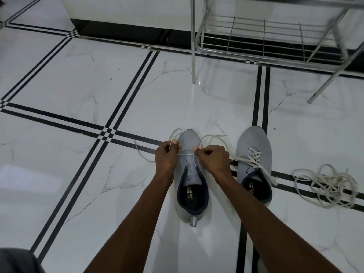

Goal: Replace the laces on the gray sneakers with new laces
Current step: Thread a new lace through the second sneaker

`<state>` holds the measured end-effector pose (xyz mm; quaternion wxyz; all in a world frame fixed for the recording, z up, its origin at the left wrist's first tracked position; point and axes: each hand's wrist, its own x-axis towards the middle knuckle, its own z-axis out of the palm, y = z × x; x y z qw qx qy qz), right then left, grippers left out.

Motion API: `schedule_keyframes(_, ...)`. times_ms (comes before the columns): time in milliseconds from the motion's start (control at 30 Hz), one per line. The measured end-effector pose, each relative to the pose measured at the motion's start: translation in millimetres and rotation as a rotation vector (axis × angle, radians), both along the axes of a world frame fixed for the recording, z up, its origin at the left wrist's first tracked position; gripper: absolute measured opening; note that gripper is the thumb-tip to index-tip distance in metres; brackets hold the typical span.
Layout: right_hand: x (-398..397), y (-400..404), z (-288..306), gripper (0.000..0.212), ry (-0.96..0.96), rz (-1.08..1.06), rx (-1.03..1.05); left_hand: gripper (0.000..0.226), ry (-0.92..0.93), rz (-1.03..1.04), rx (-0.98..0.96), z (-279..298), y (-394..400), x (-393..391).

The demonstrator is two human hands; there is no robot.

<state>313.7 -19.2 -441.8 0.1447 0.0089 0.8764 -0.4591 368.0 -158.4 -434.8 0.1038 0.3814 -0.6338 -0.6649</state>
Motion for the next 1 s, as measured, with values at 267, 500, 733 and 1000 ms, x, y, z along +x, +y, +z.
schedule_keyframes(267,-14.8,-17.8,13.8,0.014,-0.418,-0.180,-0.406,0.030,0.026,-0.076,0.007,14.5,-1.6,-7.7)
schedule_keyframes(500,-33.3,-24.3,77.3,0.017,-0.422,-0.211,-0.646,0.029,0.143,-0.121,-0.087,75.6,-12.9,-34.7)
schedule_keyframes(733,-67.3,-32.4,165.6,0.021,-0.222,-0.118,-0.710,0.029,0.236,-0.180,-0.178,148.7,-26.0,-63.1)
schedule_keyframes(1000,-88.6,-48.1,250.9,0.016,0.000,-0.008,-0.778,0.028,0.380,-0.197,-0.264,231.4,-27.8,-87.1)
